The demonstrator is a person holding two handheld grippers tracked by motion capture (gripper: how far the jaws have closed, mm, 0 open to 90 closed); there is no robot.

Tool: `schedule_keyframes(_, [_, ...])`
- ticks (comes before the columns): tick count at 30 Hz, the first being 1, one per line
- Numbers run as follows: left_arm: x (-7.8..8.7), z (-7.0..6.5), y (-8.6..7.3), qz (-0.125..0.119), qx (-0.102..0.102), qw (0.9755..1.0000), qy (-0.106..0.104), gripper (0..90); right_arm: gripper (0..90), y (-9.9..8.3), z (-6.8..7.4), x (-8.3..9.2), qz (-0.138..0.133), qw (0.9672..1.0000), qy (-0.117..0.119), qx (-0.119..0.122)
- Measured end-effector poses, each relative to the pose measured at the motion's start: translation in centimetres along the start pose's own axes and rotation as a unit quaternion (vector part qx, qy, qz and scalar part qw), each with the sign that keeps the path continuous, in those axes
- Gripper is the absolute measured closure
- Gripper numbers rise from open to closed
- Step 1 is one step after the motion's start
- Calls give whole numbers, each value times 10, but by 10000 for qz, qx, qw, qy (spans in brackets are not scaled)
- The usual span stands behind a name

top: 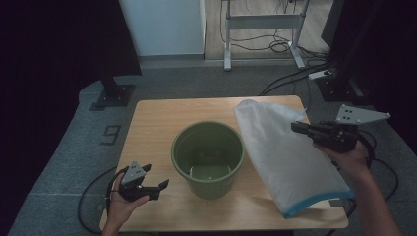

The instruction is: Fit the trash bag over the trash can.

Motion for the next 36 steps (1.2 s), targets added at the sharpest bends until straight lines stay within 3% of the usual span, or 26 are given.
schedule_keyframes(11, [4, -2, 12, -66, -76, 9999, 23, 146, 893, 14, 8, 7, -152, 9998, 113, 33])
schedule_keyframes(18, [4, -2, 21, -112, -120, 9999, 22, 147, 893, 23, 16, 3, -180, 9995, 239, 112])
schedule_keyframes(27, [2, -4, 25, -111, -167, 9998, 6, 147, 893, 21, 20, -7, -108, 9994, 294, 119])
schedule_keyframes(36, [6, -9, 41, -247, -273, 9993, -15, 150, 893, 43, 34, -6, -241, 9984, 458, 215])
Point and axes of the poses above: each handheld gripper's, and its own axes: x roughly backward along the jaws, y roughly out of its top, z roughly to its left, the point moved 4 cm from there along -x, roughly forward along the jaws, and after that the axes turned 14 degrees about -z, right-handed, at the moved point
